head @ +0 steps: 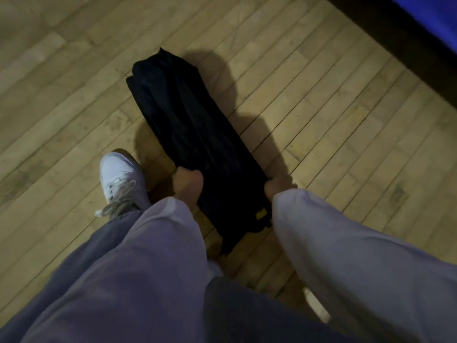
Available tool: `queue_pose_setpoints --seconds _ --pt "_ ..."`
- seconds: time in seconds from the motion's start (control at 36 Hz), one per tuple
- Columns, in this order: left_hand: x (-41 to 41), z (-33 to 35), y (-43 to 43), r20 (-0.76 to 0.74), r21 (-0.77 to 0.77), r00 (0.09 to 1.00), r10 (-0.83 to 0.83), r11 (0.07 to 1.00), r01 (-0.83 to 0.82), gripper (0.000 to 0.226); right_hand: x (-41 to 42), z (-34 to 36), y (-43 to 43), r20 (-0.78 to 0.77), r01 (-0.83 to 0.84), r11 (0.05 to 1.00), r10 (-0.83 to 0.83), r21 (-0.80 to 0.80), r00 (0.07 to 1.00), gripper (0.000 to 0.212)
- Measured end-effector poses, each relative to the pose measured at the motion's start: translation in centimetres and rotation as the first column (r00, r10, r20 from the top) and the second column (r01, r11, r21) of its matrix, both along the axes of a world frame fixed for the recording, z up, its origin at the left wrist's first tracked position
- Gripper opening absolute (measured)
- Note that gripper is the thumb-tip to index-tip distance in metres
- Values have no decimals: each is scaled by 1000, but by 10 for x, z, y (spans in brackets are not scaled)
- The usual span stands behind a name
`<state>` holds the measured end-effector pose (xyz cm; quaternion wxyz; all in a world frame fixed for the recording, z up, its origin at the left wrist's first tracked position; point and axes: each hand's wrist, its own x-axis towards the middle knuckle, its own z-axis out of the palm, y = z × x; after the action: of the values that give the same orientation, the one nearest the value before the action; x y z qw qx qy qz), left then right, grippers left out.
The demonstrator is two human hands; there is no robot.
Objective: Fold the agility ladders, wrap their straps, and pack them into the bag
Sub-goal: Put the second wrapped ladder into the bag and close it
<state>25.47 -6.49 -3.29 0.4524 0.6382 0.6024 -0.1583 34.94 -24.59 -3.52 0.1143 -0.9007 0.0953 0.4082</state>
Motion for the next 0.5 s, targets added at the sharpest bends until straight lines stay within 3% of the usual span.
queue_pose_setpoints --seconds 0.08,0.14,0.19,0.25,0.33,0.42,0.5 --pt "4 -9 16 -18 105 999 41 994 -39 51 17 -9 24 174 -20 998 10 53 985 41" --pt "7 -16 23 13 110 1000 19 994 -20 56 29 -19 43 145 -42 980 14 192 989 32" --pt "12 -23 28 107 76 992 69 994 -77 54 36 -23 61 65 -9 929 -16 370 998 50" --pt "14 -31 34 182 -10 961 207 978 -208 47 34 -19 77 -31 36 862 -24 506 999 68" --pt "18 -23 35 207 -243 894 398 906 -347 27 31 -20 95 -148 121 805 -42 581 988 84" --pt "25 -21 32 197 -320 880 433 877 -359 16 27 -36 101 -162 148 809 -66 569 985 103" --pt "26 -27 27 172 -399 880 442 848 -348 19 21 -39 100 -180 149 800 -51 582 982 97"
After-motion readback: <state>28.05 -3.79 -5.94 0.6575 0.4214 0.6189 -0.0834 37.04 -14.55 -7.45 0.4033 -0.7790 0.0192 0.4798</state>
